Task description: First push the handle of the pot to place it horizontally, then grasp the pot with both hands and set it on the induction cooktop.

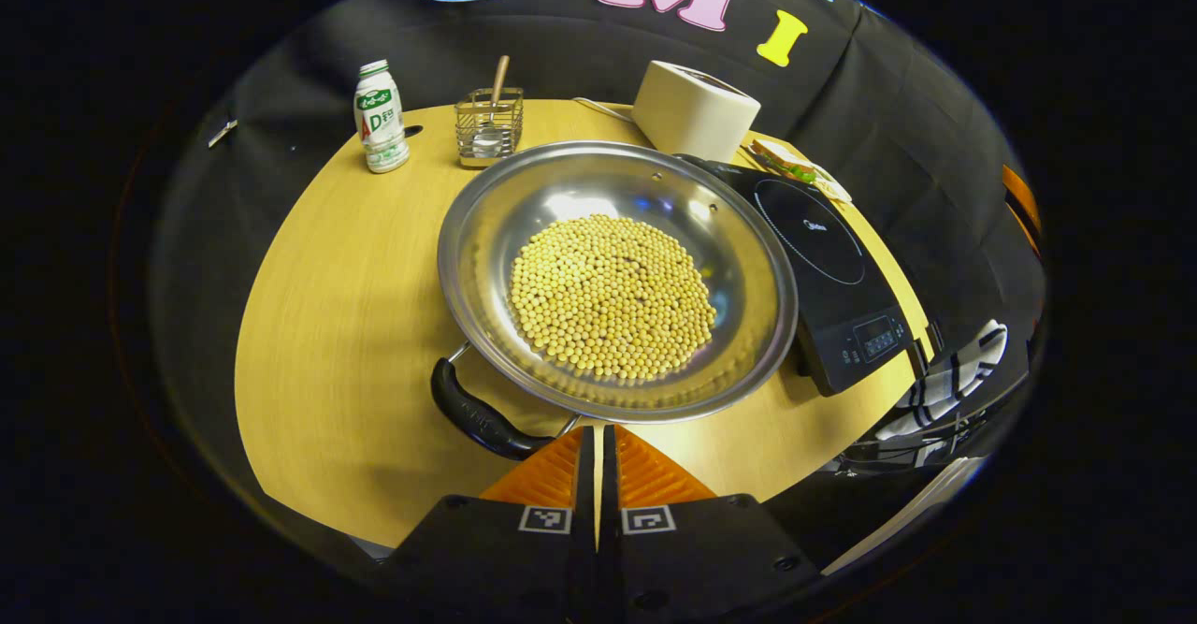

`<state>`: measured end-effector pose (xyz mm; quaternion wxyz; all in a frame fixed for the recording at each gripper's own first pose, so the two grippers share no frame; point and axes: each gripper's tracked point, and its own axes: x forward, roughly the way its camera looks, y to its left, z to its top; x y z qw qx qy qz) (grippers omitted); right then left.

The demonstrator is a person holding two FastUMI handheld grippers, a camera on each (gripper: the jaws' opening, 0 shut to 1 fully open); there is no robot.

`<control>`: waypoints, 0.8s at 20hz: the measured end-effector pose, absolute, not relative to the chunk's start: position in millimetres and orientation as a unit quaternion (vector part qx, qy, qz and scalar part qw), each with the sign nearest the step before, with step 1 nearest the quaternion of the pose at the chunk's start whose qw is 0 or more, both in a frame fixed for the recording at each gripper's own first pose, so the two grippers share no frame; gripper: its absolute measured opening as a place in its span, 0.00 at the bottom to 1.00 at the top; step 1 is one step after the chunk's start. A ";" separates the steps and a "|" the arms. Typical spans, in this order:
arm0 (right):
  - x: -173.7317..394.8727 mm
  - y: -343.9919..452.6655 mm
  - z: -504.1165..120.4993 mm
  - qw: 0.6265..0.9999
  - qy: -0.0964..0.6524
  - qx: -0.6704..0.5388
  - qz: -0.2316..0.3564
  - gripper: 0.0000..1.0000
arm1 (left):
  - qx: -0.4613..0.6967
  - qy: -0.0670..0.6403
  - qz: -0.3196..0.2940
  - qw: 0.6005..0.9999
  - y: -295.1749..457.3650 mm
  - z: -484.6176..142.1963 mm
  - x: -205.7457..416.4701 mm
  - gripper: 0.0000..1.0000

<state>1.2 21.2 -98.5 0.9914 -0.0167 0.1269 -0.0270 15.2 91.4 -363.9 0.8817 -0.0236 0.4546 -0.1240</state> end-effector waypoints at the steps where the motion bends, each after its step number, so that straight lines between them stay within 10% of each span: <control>1: 2.6 21.9 -101.5 0.991 0.129 -0.017 -0.027 0.98 | -0.028 0.455 -0.121 0.882 94.7 -363.2 16.5 0.05; 16: 18.2 34.1 -112.5 0.990 0.140 -0.021 -0.022 0.98 | -0.059 0.458 -0.054 0.885 153.1 -364.9 50.3 0.05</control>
